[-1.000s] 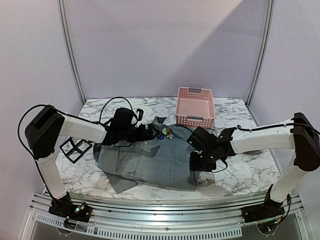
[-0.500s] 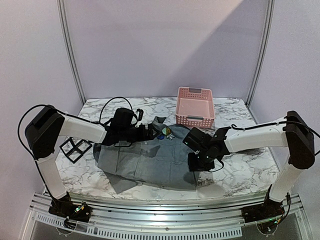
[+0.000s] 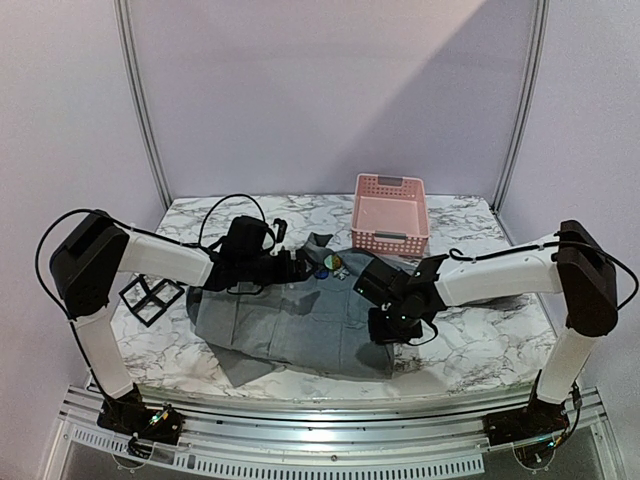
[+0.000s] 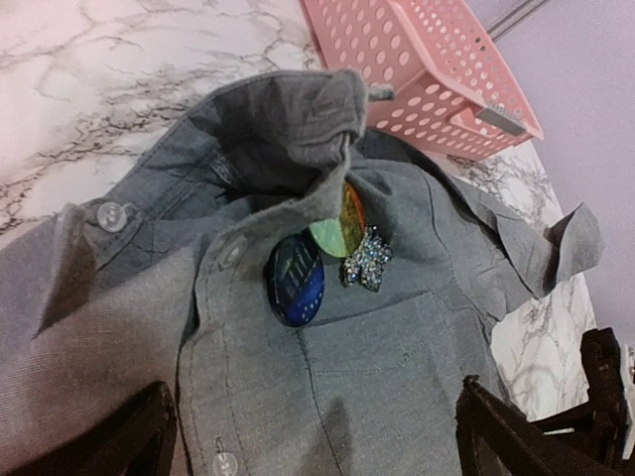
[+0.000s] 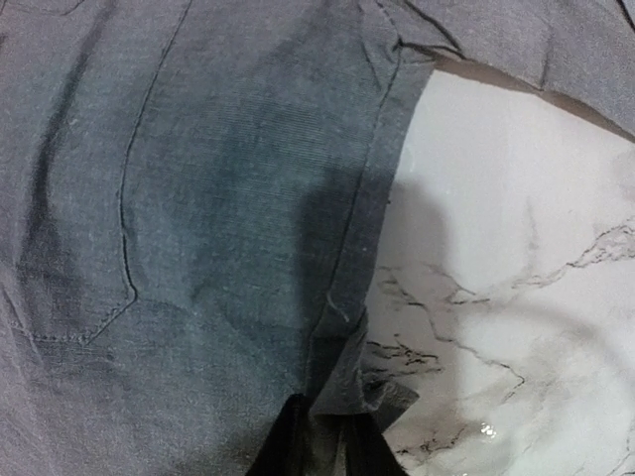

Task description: Remove the brooch from the garment

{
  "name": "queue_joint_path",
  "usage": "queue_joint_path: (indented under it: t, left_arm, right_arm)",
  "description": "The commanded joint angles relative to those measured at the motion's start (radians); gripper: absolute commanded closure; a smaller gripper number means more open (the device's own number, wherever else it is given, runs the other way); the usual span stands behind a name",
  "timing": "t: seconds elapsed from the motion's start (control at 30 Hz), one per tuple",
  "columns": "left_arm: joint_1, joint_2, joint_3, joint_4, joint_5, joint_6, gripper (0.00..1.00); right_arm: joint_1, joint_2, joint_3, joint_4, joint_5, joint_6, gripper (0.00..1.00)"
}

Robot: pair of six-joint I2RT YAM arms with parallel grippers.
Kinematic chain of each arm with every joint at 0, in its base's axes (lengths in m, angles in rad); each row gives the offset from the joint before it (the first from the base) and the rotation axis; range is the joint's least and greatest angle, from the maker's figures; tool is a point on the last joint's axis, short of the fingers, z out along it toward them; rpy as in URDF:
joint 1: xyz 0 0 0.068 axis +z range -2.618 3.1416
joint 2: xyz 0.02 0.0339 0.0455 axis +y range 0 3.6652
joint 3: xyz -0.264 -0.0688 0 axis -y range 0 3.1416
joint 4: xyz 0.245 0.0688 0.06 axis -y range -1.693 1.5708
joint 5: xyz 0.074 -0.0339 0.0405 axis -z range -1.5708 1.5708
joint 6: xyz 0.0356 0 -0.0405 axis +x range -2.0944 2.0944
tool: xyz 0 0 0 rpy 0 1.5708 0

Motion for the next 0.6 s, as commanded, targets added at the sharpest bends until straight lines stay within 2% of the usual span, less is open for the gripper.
queue_joint_path:
  t: [0.0,0.07,0.33,0.57]
  left_arm:
    - [0.004,-0.024,0.018,-0.019,-0.016,0.026,0.02]
    - [0.004,-0.016,0.024,-0.015,-0.018,0.029,0.02]
    - [0.004,0.025,0.042,-0.015,-0.052,0.05,0.02]
    - [-0.006,0.041,0.031,-0.002,-0.034,0.047,0.02]
  right_arm:
    - [0.007,0.003,-0.047,-0.003,-0.04,0.009,0.93]
    - [0.008,-0.009,-0.065,0.0,-0.061,0.014,1.0]
    - [0.053,-0.099,-0.142,0.015,-0.15,0.058,1.0]
    - [0.133,-0.162,-0.176,-0.043,-0.187,0.15,1.0]
